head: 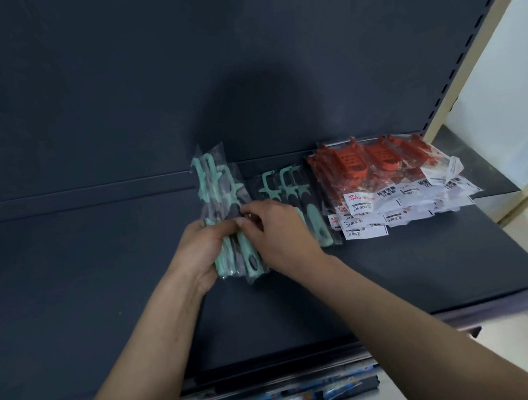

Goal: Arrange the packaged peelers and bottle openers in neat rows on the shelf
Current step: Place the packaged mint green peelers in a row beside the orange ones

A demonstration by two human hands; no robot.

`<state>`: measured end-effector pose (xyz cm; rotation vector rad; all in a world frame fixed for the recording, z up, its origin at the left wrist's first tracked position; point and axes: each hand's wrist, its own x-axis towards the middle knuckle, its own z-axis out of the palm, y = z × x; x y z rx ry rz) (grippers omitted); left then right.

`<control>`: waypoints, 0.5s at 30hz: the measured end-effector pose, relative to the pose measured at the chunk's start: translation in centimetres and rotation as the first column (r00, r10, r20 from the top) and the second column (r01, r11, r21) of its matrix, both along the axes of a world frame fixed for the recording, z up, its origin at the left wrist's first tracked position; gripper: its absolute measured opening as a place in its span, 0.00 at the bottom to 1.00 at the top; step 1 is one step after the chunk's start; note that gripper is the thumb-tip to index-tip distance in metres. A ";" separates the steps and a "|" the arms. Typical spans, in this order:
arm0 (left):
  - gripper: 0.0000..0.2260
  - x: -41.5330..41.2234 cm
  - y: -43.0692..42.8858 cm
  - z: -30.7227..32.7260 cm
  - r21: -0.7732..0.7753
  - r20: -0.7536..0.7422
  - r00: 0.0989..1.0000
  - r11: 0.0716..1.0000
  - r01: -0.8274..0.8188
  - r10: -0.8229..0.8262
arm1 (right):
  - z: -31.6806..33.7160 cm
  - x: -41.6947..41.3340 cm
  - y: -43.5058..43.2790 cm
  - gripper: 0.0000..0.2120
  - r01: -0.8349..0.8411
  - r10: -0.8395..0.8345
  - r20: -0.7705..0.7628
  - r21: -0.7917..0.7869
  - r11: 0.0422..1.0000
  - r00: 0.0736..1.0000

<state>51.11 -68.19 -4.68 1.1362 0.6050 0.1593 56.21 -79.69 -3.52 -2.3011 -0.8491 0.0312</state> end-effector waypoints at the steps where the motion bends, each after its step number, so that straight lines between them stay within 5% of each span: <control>1: 0.06 0.0 0.0 0.0 -0.009 0.007 1.000 1.000 -0.004 0.004 | 0.0 -0.1 0.0 0.13 -0.001 0.002 -0.041 0.025 1.000 0.999; 7: 0.08 -0.3 0.4 -0.1 -0.077 0.028 0.999 0.996 -0.040 0.043 | -0.1 -0.3 -0.2 0.14 0.045 -0.026 -0.236 0.075 0.996 0.971; 15: 0.02 -0.2 1.1 0.1 -0.117 0.053 0.993 0.988 -0.099 0.106 | 0.0 0.1 1.1 0.14 0.151 -0.143 -0.284 0.005 0.989 0.948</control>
